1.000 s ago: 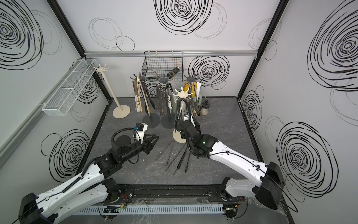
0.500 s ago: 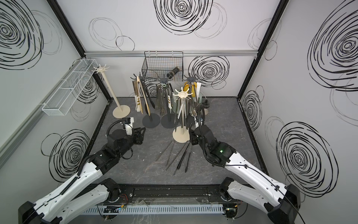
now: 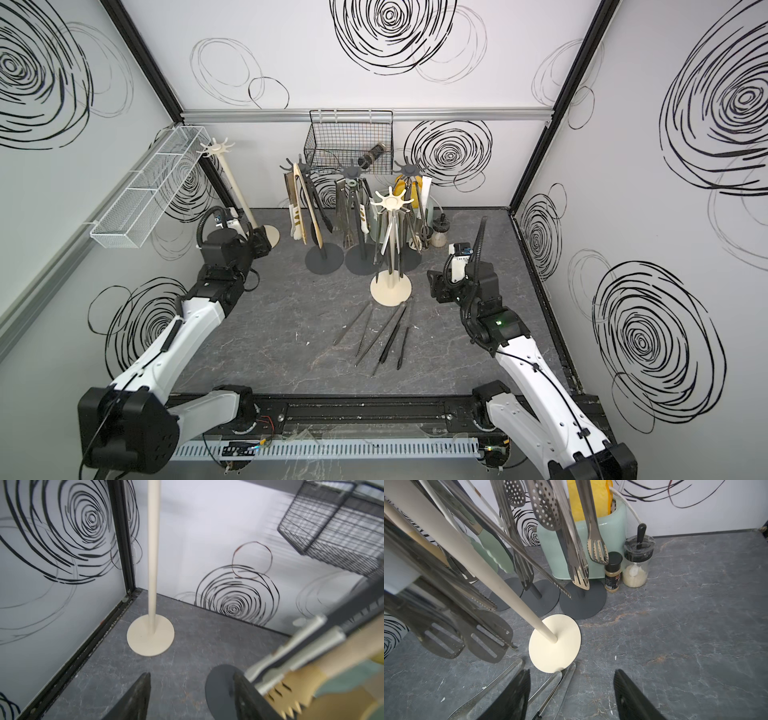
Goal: Hang food tongs on kitchen utensil racks
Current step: Pick up the rack from the center of the board.
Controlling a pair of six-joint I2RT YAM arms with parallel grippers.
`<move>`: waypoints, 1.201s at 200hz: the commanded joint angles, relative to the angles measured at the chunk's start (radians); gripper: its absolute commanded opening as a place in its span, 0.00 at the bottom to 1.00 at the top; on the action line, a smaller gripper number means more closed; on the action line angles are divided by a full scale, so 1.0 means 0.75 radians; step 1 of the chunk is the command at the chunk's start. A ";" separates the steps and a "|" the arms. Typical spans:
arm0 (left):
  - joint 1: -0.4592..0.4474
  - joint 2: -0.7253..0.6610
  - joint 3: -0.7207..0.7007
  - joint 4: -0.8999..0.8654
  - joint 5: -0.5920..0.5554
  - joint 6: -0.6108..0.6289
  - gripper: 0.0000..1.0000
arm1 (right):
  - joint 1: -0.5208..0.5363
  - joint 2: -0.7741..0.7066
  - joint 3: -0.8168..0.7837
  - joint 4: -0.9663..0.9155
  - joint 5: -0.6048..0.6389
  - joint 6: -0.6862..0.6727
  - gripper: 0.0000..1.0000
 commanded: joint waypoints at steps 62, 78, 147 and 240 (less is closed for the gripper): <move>0.207 0.605 0.409 0.425 0.058 0.344 0.76 | -0.096 -0.080 -0.063 0.034 -0.132 -0.023 0.69; 0.209 0.698 0.467 0.489 0.066 0.406 0.76 | -0.097 -0.075 -0.058 0.025 -0.114 -0.025 0.69; 0.211 0.941 0.654 0.713 -0.049 0.526 0.76 | -0.103 -0.028 -0.033 -0.018 -0.017 -0.043 0.69; 0.232 1.135 0.844 0.792 -0.085 0.576 0.74 | -0.107 0.041 -0.037 -0.006 0.031 -0.045 0.69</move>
